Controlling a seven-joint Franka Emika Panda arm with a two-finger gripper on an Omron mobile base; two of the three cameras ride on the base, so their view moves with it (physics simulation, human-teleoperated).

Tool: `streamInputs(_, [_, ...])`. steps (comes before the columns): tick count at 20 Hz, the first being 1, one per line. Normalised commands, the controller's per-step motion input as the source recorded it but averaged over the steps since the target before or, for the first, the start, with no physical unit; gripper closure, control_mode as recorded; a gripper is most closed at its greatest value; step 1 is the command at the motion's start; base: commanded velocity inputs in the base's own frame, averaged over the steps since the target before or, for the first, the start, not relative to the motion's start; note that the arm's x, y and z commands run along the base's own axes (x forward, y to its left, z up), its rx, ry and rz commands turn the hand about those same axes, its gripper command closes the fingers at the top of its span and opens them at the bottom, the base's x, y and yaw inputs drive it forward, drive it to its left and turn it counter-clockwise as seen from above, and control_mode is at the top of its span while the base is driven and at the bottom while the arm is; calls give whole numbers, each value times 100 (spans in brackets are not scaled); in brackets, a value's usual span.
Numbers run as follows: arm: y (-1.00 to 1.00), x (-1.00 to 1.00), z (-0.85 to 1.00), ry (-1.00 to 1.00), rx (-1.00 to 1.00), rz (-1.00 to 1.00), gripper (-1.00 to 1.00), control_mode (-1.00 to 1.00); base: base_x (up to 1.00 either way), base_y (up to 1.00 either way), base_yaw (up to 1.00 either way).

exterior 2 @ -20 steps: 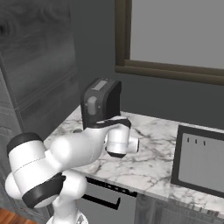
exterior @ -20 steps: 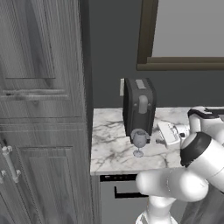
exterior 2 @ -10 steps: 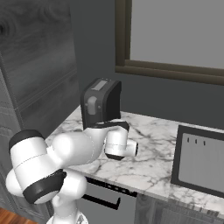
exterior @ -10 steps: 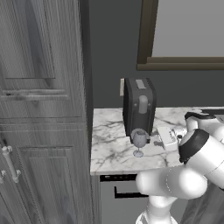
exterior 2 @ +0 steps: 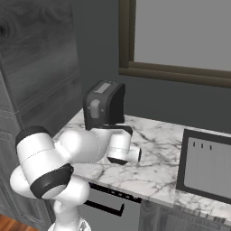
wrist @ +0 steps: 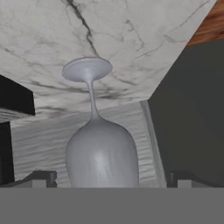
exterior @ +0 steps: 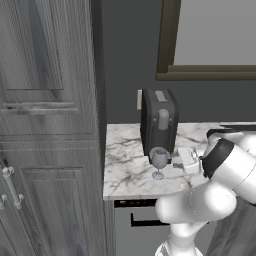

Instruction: Retrieve the wine glasses from the counter and place one next to each plate.

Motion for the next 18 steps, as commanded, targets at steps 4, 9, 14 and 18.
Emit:
streamInputs(4, [0,3,-24,2,0,0,-100,-100,0,0,0])
streamInputs(9, [0,11,-18,0,0,0,-100,-100,0,0,0])
streamInputs(14, [0,12,-16,0,0,0,-100,-100,0,0,0])
streamInputs(18, [0,13,-21,1,0,0,-100,-100,0,0,0])
